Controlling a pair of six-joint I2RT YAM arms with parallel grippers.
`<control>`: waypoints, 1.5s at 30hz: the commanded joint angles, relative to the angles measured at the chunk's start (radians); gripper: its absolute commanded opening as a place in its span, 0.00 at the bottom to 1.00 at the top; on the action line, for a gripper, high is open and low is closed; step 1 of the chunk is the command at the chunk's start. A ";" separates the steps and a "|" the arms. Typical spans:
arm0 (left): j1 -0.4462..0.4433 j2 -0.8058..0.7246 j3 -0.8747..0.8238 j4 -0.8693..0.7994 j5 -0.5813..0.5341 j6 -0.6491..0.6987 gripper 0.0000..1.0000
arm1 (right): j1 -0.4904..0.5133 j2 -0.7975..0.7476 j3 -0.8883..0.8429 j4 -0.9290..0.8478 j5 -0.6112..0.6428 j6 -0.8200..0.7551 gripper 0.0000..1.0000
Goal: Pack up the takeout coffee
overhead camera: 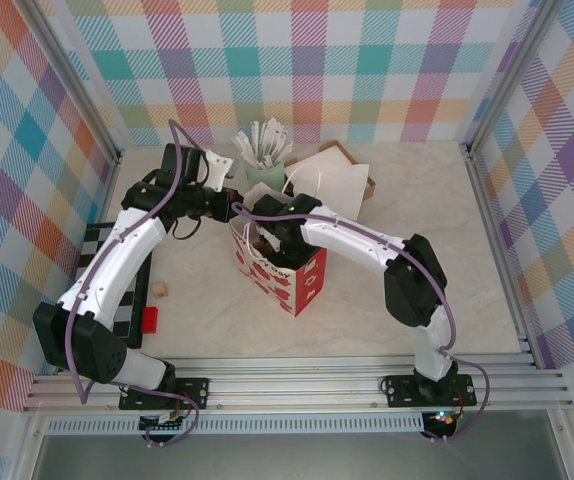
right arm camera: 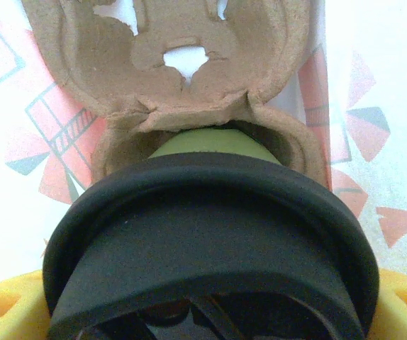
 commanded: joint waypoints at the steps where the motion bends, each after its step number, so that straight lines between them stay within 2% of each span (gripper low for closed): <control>1: 0.001 -0.021 -0.012 0.003 0.037 0.003 0.00 | -0.004 0.073 -0.071 0.037 0.053 -0.033 0.37; 17: 0.001 -0.012 0.005 -0.002 0.022 -0.027 0.00 | -0.002 0.079 -0.107 0.064 0.046 -0.038 0.36; 36: 0.001 -0.026 -0.015 0.014 0.026 0.004 0.00 | -0.001 0.106 -0.144 0.100 0.043 -0.041 0.36; 45: 0.001 -0.036 -0.021 0.020 0.025 0.007 0.00 | -0.001 0.057 -0.120 0.081 0.050 -0.043 0.36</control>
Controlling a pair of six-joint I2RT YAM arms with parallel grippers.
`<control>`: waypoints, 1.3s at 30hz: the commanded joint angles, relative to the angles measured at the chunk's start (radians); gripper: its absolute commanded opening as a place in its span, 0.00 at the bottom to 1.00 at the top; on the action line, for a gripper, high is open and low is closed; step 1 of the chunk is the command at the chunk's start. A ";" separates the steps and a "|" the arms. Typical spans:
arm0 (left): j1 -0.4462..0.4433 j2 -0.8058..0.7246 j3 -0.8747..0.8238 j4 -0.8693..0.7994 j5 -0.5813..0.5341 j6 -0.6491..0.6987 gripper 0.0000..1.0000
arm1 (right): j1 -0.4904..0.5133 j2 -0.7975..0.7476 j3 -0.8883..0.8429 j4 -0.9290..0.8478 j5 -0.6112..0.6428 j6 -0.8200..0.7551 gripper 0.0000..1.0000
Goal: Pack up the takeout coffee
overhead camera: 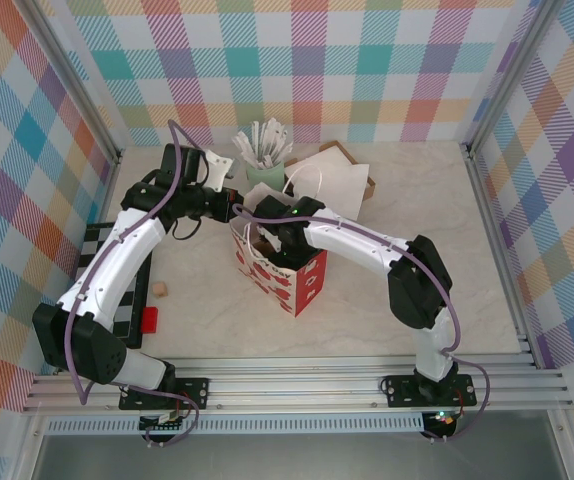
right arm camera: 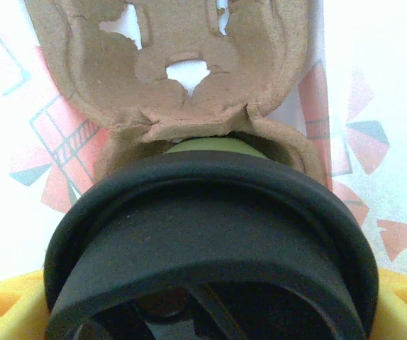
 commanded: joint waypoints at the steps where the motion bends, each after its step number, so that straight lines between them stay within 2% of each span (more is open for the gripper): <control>1: 0.001 -0.033 -0.018 0.021 0.017 0.013 0.00 | -0.002 0.085 -0.066 0.018 0.052 -0.040 0.36; 21: 0.001 -0.042 -0.049 0.060 0.037 0.011 0.00 | -0.002 0.137 -0.149 0.138 0.057 -0.051 0.35; 32: 0.001 -0.049 -0.053 0.069 0.041 0.003 0.00 | 0.001 0.206 -0.119 0.022 0.072 -0.045 0.35; 39: 0.001 -0.056 -0.050 0.069 0.028 0.003 0.00 | 0.005 0.251 -0.105 0.027 0.062 -0.051 0.35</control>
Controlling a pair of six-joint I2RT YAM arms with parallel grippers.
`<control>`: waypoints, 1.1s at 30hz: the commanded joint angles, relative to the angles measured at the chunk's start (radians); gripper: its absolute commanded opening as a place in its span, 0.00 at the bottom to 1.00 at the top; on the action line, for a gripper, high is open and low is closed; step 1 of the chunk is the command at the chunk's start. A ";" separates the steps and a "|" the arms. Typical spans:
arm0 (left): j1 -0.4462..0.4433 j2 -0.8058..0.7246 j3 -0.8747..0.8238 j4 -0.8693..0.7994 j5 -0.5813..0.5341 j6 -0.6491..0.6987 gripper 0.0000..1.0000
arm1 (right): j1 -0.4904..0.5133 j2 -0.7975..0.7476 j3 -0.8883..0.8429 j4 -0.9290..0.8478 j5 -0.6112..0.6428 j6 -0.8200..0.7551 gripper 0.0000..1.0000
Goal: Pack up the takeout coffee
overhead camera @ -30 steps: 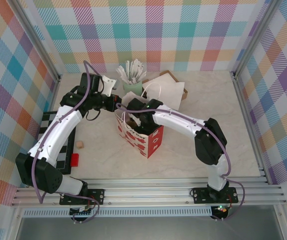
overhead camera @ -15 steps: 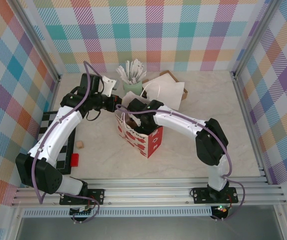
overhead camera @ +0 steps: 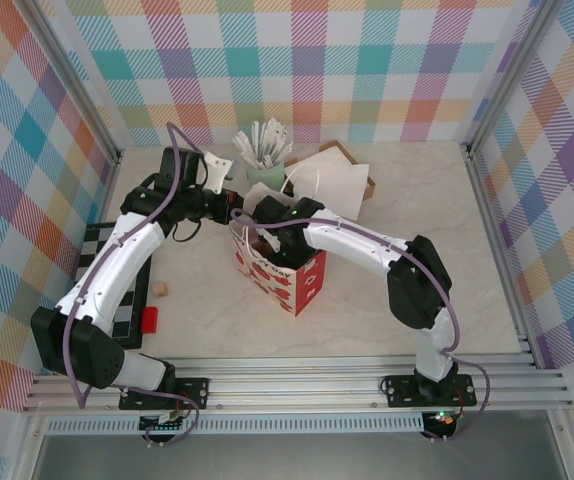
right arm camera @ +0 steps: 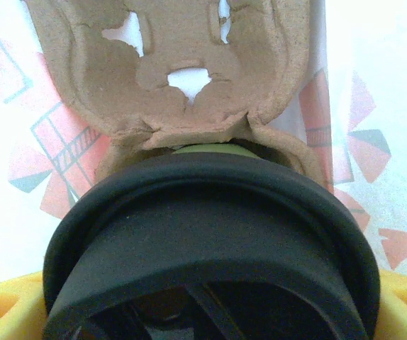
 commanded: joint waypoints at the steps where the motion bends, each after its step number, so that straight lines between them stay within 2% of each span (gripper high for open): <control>1: 0.001 -0.037 -0.009 0.021 0.025 0.004 0.00 | 0.006 0.227 -0.090 0.009 0.061 -0.030 0.34; 10: 0.001 -0.046 -0.022 0.026 0.037 0.021 0.00 | 0.006 0.239 -0.069 -0.045 0.048 -0.001 0.35; 21: 0.001 -0.045 -0.024 0.028 0.052 0.024 0.00 | 0.006 0.279 -0.083 -0.017 0.046 0.004 0.35; 33: 0.001 -0.049 -0.027 0.030 0.041 0.031 0.00 | 0.007 0.193 -0.085 0.007 0.044 0.001 0.38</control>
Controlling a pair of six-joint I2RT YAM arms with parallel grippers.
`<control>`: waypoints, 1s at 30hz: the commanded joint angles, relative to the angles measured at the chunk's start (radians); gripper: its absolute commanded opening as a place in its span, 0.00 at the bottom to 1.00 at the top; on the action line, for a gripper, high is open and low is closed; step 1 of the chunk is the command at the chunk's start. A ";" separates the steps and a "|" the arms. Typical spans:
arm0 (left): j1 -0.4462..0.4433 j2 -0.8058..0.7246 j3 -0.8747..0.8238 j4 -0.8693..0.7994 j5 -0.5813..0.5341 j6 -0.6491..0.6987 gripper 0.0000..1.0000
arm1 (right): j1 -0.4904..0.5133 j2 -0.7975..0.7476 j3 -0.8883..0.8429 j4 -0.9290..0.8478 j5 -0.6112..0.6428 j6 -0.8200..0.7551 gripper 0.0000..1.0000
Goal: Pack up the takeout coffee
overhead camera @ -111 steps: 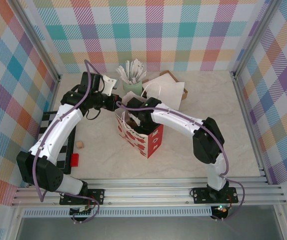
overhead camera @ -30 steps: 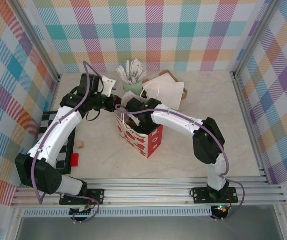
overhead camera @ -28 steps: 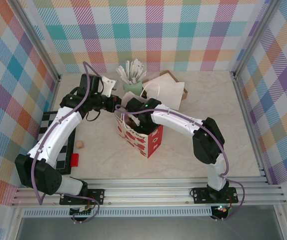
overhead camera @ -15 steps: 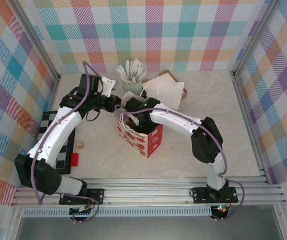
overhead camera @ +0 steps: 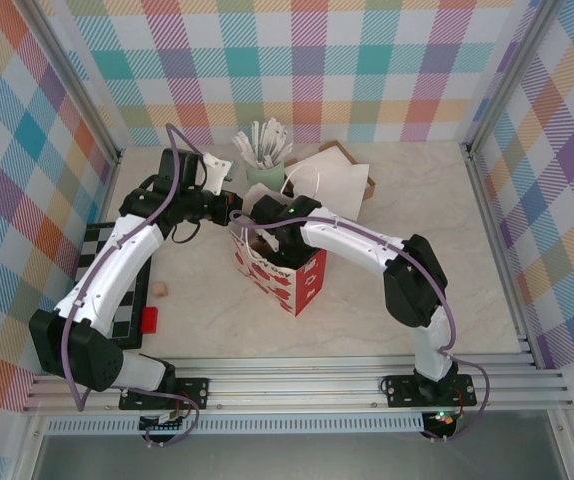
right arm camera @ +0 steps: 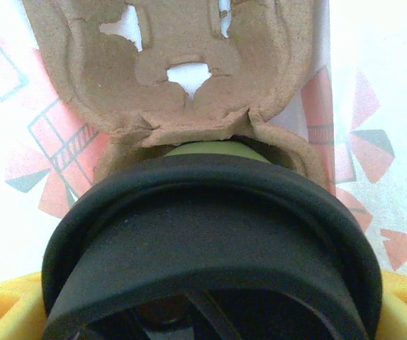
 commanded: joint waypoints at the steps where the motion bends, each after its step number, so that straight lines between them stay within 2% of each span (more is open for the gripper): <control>1: 0.001 -0.035 -0.015 0.028 0.044 0.024 0.00 | 0.004 0.167 -0.113 0.040 0.046 -0.001 0.38; 13: 0.001 -0.056 -0.042 0.051 0.060 0.046 0.00 | 0.004 0.091 -0.077 0.029 0.046 0.004 0.42; 30: -0.002 -0.063 -0.054 0.068 0.077 0.052 0.00 | 0.006 0.091 -0.027 0.009 0.031 0.000 0.44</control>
